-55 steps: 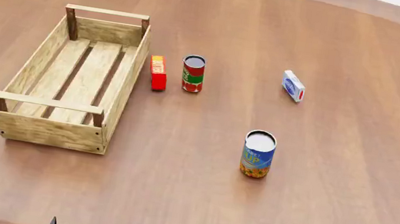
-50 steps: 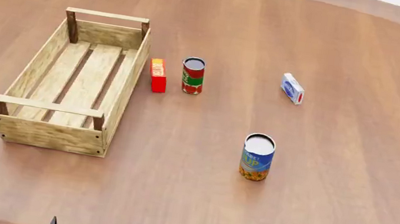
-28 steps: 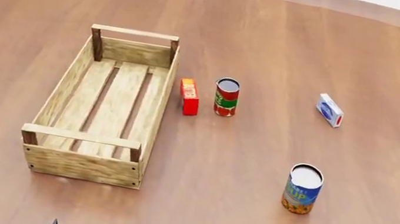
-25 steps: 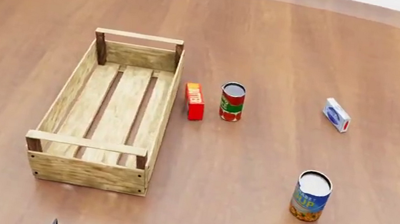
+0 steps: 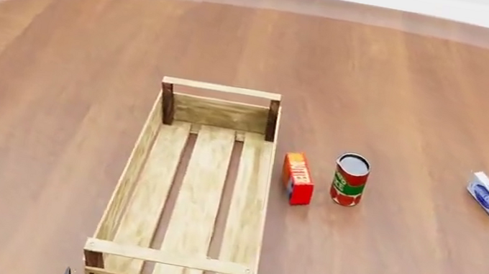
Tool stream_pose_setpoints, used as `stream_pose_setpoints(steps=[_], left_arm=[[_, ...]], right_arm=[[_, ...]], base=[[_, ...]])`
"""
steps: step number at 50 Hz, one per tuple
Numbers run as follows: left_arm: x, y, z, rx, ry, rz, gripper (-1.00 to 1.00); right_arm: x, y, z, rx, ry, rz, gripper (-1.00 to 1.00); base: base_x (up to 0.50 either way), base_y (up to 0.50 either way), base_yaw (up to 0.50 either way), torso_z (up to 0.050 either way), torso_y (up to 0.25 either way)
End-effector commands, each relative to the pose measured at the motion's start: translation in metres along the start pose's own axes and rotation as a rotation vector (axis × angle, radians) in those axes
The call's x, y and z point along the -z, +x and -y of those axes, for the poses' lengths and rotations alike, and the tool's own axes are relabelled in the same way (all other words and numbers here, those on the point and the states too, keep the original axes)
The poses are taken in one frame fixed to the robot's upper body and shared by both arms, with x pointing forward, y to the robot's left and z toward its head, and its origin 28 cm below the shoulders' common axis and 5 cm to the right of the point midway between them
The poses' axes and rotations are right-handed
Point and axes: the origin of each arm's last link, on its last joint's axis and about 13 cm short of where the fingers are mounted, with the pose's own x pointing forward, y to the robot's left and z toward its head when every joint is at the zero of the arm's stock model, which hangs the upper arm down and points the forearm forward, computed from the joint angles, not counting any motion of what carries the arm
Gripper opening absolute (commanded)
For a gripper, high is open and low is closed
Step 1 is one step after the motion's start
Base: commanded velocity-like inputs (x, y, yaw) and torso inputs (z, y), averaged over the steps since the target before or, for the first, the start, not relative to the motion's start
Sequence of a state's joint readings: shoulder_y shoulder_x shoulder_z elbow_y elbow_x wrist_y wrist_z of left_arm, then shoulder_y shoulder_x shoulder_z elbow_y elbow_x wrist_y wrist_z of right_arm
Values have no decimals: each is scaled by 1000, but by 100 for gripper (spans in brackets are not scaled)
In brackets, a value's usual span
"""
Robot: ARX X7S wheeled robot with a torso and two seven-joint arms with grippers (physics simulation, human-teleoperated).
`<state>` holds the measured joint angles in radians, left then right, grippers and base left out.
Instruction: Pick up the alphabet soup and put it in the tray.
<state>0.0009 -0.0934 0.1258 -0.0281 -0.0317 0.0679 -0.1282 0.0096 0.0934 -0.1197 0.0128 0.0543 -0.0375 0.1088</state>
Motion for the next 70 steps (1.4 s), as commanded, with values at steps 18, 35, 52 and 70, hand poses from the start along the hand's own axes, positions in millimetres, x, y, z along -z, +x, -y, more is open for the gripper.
stream_pose_setpoints(steps=[18, 35, 52, 70], left_arm=[[0, -1, 0, 1, 4, 4, 100], [1, -1, 0, 1, 5, 4, 100], [1, 1, 0, -3, 2, 0, 100], [1, 0, -1, -7, 8, 3, 100]], right_arm=[[-1, -1, 0, -4, 14, 11, 100], [-1, -1, 0, -8, 15, 12, 100], [-28, -9, 7, 119, 57, -50, 100], [-65, -41, 35, 545, 121, -138, 100]], base=[[483, 190, 0, 0, 0], [500, 52, 0, 0, 1], [55, 4, 0, 0, 0], [0, 0, 0, 0, 0]])
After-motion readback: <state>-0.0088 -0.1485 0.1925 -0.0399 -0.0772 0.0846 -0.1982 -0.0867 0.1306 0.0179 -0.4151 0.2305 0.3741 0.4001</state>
